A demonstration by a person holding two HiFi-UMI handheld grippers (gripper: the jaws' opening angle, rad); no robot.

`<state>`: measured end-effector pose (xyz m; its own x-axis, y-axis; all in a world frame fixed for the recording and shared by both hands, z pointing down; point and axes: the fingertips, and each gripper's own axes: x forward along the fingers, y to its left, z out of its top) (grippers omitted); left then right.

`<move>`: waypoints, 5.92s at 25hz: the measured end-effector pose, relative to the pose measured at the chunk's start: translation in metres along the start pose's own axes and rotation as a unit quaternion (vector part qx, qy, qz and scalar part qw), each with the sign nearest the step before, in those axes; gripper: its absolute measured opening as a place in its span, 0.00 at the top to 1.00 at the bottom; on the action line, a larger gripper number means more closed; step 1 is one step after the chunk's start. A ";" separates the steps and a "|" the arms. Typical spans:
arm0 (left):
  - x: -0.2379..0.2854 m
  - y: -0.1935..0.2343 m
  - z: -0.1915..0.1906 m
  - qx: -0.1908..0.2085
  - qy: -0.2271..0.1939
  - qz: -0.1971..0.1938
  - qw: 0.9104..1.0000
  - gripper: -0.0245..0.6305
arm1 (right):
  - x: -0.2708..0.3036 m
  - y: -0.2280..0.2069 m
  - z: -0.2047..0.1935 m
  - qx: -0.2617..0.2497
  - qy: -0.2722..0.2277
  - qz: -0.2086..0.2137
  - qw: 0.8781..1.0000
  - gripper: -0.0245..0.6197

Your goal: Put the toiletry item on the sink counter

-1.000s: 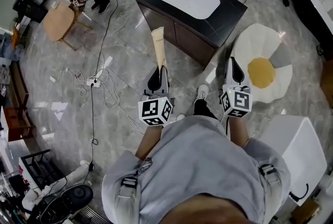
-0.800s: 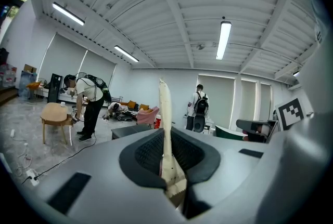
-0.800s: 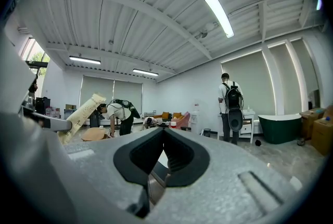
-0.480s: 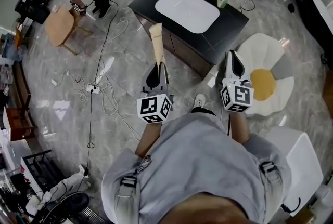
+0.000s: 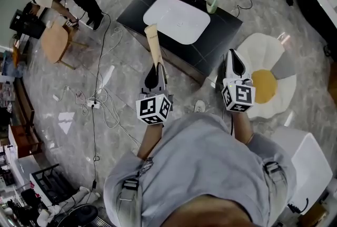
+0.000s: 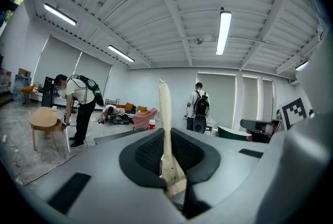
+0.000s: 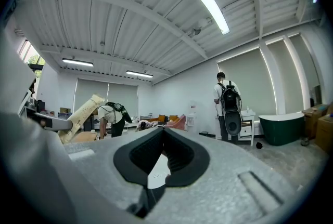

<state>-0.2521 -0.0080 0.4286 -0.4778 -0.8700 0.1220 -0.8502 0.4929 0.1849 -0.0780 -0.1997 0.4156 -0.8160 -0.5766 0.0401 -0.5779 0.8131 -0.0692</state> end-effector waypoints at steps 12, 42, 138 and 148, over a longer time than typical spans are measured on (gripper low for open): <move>0.067 -0.037 -0.004 0.011 0.011 -0.027 1.000 0.91 | 0.031 -0.058 -0.009 0.014 0.009 -0.022 1.000 0.95; 0.172 -0.040 0.001 0.033 0.056 -0.215 0.974 0.91 | 0.068 -0.042 -0.006 0.020 0.003 -0.160 0.987 0.95; 0.259 -0.097 -0.299 0.055 0.371 -0.280 0.884 0.91 | 0.006 -0.130 -0.003 0.009 0.014 -0.292 0.956 0.95; 0.261 -0.102 -0.315 0.075 0.386 -0.275 0.878 0.91 | 0.002 -0.131 -0.004 0.006 0.020 -0.294 0.956 0.95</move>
<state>-0.2203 -0.2801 0.7490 0.2566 -0.6780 0.6888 -0.9525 -0.0563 0.2993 -0.0043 -0.3072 0.4292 -0.3499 -0.9297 0.1146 -0.9367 0.3483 -0.0345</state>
